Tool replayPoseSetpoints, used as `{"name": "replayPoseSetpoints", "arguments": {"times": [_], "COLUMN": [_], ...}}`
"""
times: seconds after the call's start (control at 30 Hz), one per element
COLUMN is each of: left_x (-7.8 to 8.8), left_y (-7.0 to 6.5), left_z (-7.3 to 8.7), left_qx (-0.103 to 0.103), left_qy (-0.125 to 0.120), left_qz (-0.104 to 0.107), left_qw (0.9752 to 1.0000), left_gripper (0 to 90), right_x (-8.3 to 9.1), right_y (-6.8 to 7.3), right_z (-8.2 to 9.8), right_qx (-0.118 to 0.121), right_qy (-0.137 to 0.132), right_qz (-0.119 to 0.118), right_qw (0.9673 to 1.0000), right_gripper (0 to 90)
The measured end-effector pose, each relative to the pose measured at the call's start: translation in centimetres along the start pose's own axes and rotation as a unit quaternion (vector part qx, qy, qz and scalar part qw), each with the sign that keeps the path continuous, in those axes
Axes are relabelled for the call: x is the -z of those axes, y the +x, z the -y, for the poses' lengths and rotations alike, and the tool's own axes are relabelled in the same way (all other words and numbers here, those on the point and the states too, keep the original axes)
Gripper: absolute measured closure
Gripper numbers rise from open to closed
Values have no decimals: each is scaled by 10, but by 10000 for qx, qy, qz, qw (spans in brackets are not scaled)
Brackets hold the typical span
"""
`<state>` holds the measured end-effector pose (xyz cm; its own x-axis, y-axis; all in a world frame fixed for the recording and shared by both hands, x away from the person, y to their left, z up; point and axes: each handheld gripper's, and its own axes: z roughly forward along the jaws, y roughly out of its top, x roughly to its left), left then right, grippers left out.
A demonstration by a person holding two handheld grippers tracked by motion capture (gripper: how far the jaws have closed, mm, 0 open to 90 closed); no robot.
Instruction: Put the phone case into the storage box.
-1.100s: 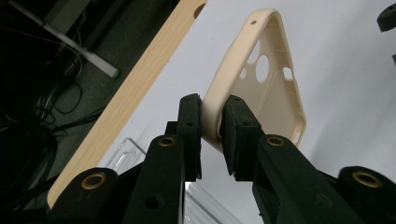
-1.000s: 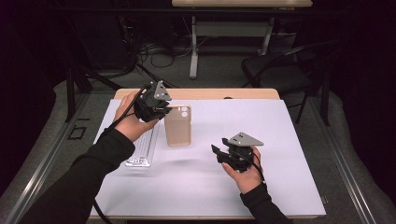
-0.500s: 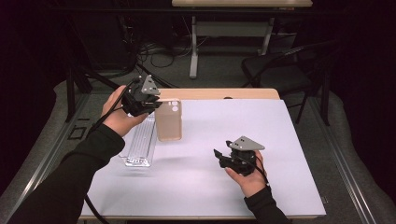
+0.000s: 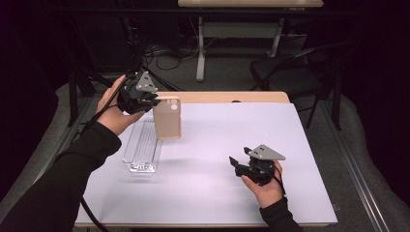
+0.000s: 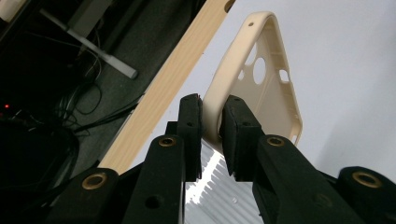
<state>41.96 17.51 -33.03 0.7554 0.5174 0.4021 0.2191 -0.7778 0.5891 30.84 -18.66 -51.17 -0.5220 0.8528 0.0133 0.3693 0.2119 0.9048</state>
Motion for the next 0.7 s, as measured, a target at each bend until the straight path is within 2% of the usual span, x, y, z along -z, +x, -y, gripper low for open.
{"name": "replayPoseSetpoints", "arguments": {"times": [0.23, 0.47, 0.6, 0.7], "left_x": [-1, 0, 2, 4], "left_y": [8, 17, 22, 26], "left_z": [6, 14, 19, 24], "left_qx": [26, 133, 111, -4], "left_qy": [-22, -147, -197, -280], "left_qz": [19, 10, -109, -255], "left_qw": [10000, 9998, 9997, 9993], "left_gripper": [790, 789, 788, 787], "right_x": [8, 13, 14, 16], "right_y": [-7, -10, -12, -13], "right_z": [2, 4, 5, 6], "right_qx": [-61, -62, -92, -83], "right_qy": [-64, -88, -95, -124], "right_qz": [122, 167, 191, 217], "right_qw": [9999, 9998, 9997, 9997], "right_gripper": [335, 335, 335, 335]}}
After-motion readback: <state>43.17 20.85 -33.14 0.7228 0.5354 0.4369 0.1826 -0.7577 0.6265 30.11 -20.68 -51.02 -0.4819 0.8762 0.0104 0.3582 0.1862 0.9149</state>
